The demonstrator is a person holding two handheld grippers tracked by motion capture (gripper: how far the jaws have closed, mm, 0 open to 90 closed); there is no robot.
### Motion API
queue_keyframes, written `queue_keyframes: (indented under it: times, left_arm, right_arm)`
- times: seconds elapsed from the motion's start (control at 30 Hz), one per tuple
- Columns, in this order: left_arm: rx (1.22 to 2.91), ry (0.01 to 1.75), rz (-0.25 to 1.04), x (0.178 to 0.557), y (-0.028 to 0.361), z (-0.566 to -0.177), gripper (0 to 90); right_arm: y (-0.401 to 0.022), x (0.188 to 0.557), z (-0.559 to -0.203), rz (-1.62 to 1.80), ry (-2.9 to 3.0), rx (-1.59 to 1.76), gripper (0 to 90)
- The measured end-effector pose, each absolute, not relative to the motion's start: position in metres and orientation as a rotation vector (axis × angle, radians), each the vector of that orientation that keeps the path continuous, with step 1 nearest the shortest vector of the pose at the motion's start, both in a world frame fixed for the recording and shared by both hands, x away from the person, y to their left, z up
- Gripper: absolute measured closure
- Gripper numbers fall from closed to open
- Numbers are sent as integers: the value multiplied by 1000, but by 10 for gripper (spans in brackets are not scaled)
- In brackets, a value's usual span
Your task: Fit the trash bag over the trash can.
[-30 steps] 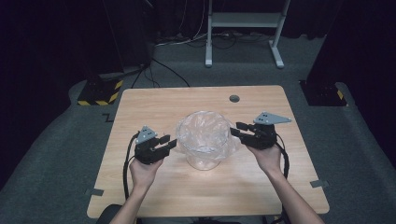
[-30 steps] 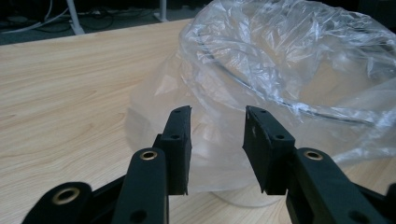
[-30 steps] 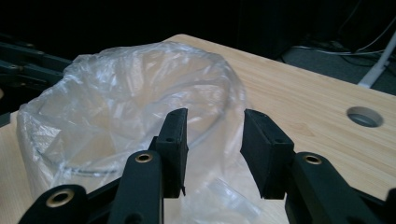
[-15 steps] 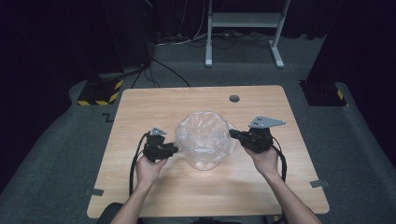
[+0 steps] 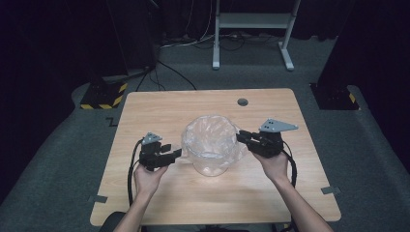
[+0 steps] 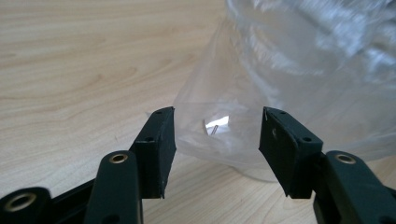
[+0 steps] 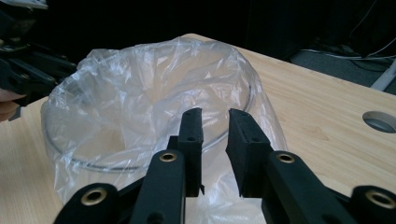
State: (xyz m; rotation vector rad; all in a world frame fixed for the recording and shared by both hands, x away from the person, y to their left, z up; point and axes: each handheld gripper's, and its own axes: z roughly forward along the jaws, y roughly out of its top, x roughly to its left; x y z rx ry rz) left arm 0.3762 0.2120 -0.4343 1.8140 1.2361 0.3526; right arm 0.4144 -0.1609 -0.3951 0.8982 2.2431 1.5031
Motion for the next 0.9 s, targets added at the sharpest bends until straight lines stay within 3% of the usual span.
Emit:
queue_keyframes:
  times: [0.37, 0.67, 0.9]
  left_arm:
    - [1751, 1170, 394, 376, 213, -413, 340]
    - [1718, 1152, 469, 393, 203, -389, 260]
    - [1836, 1112, 457, 420, 167, -383, 246]
  right_arm:
    - [-153, 419, -392, 1528, 2276, 841, 530]
    - [-140, 414, -388, 1540, 2324, 763, 481]
    - [-122, 411, -388, 1418, 2336, 710, 485]
